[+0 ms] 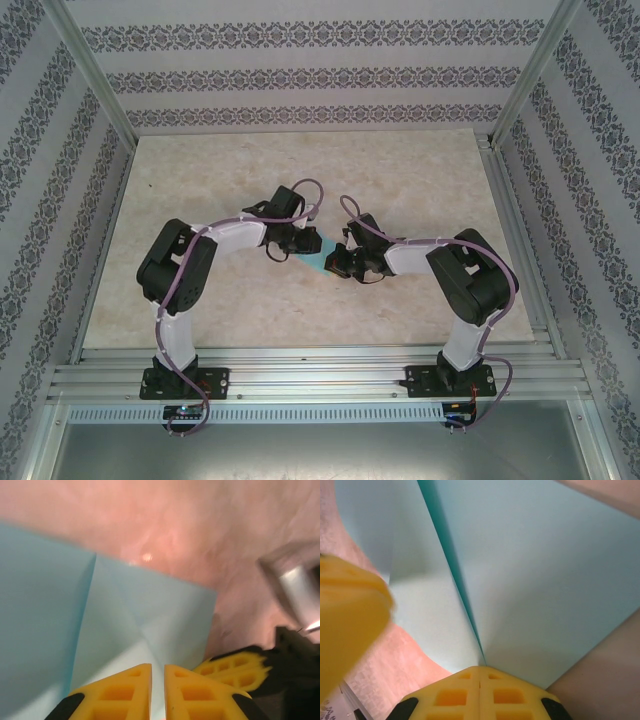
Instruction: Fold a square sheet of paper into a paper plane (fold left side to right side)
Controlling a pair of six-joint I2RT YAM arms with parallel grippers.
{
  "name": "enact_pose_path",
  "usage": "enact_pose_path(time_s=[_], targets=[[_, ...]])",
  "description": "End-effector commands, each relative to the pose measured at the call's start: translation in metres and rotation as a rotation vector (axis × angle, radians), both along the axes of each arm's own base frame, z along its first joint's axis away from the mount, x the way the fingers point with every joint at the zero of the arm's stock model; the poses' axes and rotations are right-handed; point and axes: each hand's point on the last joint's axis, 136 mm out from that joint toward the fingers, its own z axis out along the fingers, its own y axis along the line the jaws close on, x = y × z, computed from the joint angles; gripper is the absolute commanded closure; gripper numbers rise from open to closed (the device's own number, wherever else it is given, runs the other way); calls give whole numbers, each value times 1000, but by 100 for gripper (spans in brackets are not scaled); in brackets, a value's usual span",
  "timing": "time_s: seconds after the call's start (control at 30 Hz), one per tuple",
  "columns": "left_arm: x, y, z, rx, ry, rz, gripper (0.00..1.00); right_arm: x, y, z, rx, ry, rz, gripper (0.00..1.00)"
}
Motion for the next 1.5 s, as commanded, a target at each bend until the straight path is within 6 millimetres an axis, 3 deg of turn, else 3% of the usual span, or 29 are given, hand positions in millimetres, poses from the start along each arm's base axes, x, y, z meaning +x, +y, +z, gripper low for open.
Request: enact_pose_path(time_s=[0.0, 0.1, 0.37, 0.6, 0.7, 0.9, 1.03, 1.47], targets=[[15, -5, 9, -57, 22, -12, 84, -27, -25, -38, -148, 119, -3, 100], [23, -11, 9, -66, 24, -25, 84, -27, -25, -39, -148, 122, -2, 100], [34, -18, -13, -56, 56, -37, 85, -28, -25, -40, -148, 127, 0, 100], [42, -12, -35, 12, 59, -21, 86, -27, -25, -35, -141, 113, -10, 100], [41, -9, -46, 38, 65, -22, 87, -19, -20, -18, -99, 83, -44, 100], [33, -4, -58, 48, 77, -23, 87, 8, -12, 41, 73, -7, -237, 99], [28, -2, -64, 50, 85, -24, 88, 17, -7, 61, 166, -8, -350, 100], [27, -3, -70, 43, 87, -27, 88, 42, 22, 37, 181, 37, -478, 100]])
